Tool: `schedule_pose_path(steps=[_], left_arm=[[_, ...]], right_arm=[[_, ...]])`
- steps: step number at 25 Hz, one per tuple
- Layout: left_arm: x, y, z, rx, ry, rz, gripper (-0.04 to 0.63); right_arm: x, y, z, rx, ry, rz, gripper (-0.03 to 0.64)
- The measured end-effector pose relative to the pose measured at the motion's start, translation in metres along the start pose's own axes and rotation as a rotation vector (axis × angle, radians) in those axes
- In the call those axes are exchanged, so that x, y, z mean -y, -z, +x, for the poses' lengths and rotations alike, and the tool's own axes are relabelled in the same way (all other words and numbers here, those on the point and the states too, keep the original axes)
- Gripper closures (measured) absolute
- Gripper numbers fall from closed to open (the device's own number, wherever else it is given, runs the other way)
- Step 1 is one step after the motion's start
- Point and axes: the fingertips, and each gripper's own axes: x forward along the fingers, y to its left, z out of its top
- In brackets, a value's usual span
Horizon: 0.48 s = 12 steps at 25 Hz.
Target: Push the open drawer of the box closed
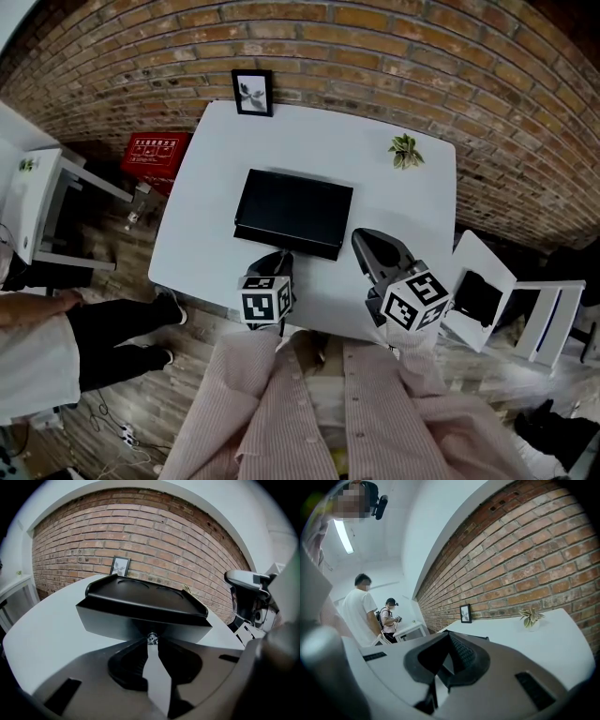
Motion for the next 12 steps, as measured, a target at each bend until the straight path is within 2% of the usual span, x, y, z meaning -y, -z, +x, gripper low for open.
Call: schedule_pose_path(steps=[12], left_arm=[[0.0005,-0.0102,0.0085,0.006,0.005,-0.005,0.529]], right_arm=[[0.0044,-0.0025,0.0027,0.001,0.006,0.003,0.614]])
